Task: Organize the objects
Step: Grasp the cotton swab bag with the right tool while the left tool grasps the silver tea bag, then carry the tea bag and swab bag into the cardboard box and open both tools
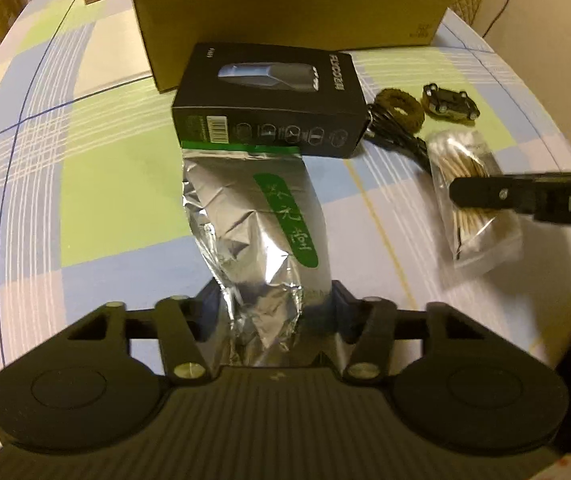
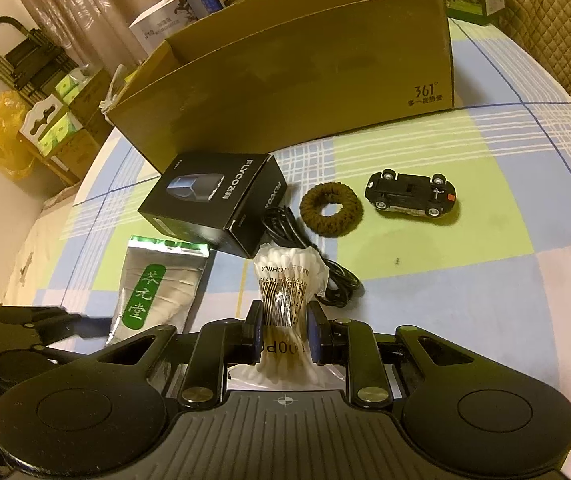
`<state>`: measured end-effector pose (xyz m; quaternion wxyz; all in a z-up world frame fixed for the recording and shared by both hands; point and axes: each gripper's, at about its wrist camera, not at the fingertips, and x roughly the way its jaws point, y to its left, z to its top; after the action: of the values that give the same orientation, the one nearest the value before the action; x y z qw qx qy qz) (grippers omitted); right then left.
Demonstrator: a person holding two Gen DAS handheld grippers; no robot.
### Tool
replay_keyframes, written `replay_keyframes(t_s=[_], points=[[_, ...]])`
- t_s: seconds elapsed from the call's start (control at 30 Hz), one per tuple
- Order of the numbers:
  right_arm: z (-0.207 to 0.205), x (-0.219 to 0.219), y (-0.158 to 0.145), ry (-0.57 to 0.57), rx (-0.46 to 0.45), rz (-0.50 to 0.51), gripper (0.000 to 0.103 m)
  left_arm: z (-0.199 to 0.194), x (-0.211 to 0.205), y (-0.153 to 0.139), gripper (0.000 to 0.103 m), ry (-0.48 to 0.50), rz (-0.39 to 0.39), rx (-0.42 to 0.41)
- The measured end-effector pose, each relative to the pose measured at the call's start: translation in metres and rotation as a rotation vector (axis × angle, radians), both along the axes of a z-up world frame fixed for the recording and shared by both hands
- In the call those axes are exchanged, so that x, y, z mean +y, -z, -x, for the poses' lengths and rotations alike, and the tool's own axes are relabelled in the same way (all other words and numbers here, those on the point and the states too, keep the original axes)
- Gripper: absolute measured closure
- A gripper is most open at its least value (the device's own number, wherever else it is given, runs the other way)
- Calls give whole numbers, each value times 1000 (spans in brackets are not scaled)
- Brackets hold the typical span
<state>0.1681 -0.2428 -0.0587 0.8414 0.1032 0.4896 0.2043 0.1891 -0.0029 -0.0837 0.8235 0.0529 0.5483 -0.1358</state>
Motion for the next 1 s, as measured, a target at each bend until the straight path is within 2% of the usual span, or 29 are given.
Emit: replay_keyframes(t_s=[0.1, 0.37, 0.77, 1.0], points=[[1, 0, -1, -1, -3, -7, 84, 3, 1, -4, 59, 4, -21, -4], [5, -3, -9, 7, -21, -27, 84, 19, 5, -24, 59, -46, 34, -28], [22, -8, -35, 5, -82, -21, 84, 36, -4, -64, 59, -54, 59, -92], [36, -15, -59, 5, -158, 49, 84, 47, -13, -79, 59, -44, 76, -118]])
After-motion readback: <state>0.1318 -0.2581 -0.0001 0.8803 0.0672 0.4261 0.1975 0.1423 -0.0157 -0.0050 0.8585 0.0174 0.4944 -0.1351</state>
